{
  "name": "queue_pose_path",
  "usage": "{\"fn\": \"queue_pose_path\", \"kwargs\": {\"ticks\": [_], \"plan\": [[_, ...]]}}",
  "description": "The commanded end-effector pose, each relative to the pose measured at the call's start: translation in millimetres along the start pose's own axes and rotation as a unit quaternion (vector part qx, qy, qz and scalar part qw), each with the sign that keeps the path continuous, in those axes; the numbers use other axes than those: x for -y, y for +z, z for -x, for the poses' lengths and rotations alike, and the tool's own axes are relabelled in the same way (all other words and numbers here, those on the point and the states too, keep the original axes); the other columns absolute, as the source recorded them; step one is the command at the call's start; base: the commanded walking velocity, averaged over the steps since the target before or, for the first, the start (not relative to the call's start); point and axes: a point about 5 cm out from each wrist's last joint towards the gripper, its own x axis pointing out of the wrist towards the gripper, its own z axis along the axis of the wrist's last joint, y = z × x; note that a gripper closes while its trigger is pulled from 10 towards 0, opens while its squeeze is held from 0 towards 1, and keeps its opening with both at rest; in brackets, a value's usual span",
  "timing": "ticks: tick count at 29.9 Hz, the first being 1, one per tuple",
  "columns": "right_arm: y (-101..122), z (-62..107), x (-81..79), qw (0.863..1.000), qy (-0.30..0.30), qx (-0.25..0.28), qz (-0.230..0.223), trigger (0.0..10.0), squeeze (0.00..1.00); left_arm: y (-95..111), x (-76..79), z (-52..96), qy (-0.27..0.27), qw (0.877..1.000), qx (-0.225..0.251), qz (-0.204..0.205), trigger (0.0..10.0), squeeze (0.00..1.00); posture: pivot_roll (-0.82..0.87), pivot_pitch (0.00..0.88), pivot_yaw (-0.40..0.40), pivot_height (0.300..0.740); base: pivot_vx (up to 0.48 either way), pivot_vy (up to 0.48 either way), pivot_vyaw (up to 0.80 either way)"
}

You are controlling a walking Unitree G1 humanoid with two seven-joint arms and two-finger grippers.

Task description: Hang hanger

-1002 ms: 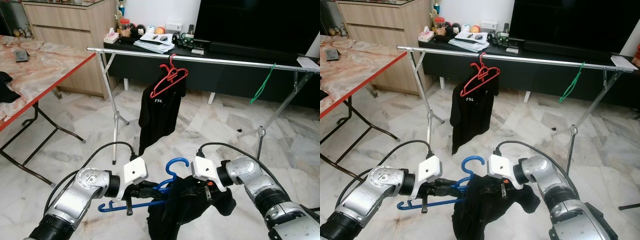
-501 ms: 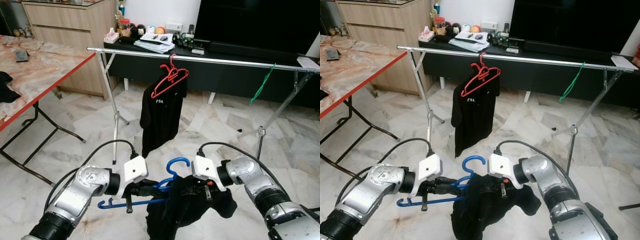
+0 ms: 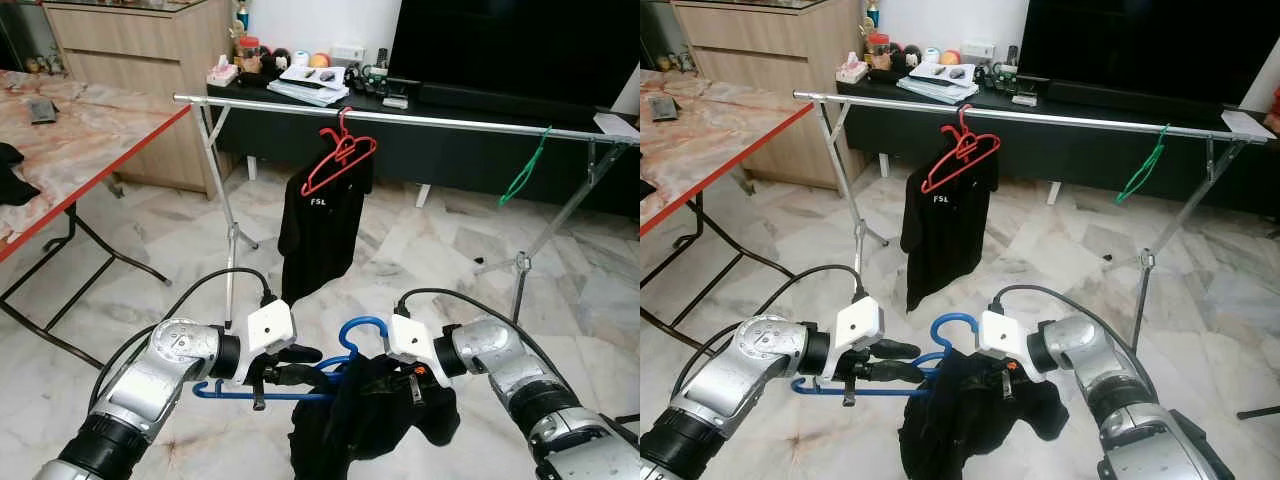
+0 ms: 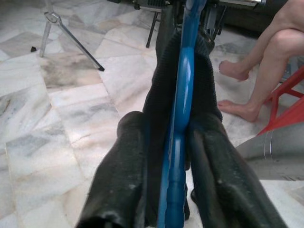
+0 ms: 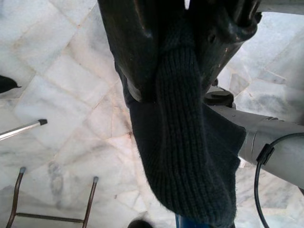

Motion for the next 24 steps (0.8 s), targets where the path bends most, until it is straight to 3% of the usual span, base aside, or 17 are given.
{"fn": "queue_pose_path", "kwargs": {"ticks": [1,12,14,15,18,19,21,24], "plan": [[-7,2.6,-2.5,1.000,0.004,-0.017,-0.003,0.0,0.00,9,-5.5,6.3,0.009,1.000,0.003,-0.022,10.0,1.00,0.12,0.072,-0.068,0.740,0.000,0.000,0.00],[-26,5.4,-9.5,0.998,-0.003,-0.067,-0.014,0.0,0.00,0,-9.6,19.1,0.029,0.999,-0.026,-0.019,10.0,1.00,0.11,0.077,-0.068,0.740,0.000,0.000,0.00],[-32,13.1,-2.2,0.993,-0.078,-0.079,-0.028,0.0,0.00,-8,-20.5,35.8,0.095,0.995,-0.037,-0.017,10.0,1.00,0.11,0.082,-0.070,0.740,0.000,0.000,0.00],[-32,13.1,-2.2,0.993,-0.078,-0.079,-0.028,0.0,0.00,-8,-20.5,35.8,0.095,0.995,-0.037,-0.017,10.0,1.00,0.11,0.082,-0.070,0.740,0.000,0.000,0.00],[-32,18.9,7.7,0.983,-0.157,-0.083,-0.039,0.0,0.00,-10,-28.7,43.6,0.158,0.986,-0.035,-0.030,10.0,1.00,0.11,0.083,-0.069,0.740,0.000,0.000,0.00],[-32,21.8,11.9,0.977,-0.189,-0.087,-0.050,0.0,0.00,-12,-31.3,45.8,0.182,0.982,-0.032,-0.027,10.0,0.00,0.11,0.083,-0.068,0.740,0.000,0.000,0.00],[-33,27.8,19.5,0.962,-0.248,-0.098,-0.065,0.0,0.00,-16,-38.9,50.2,0.255,0.967,-0.012,-0.007,10.0,0.00,0.11,0.083,-0.067,0.740,0.000,0.000,0.00],[-30,32.5,27.3,0.946,-0.298,-0.088,-0.088,0.0,0.00,-26,-40.4,53.1,0.315,0.949,-0.002,0.015,10.0,0.00,0.11,0.086,-0.067,0.740,0.000,0.000,0.00]]}}
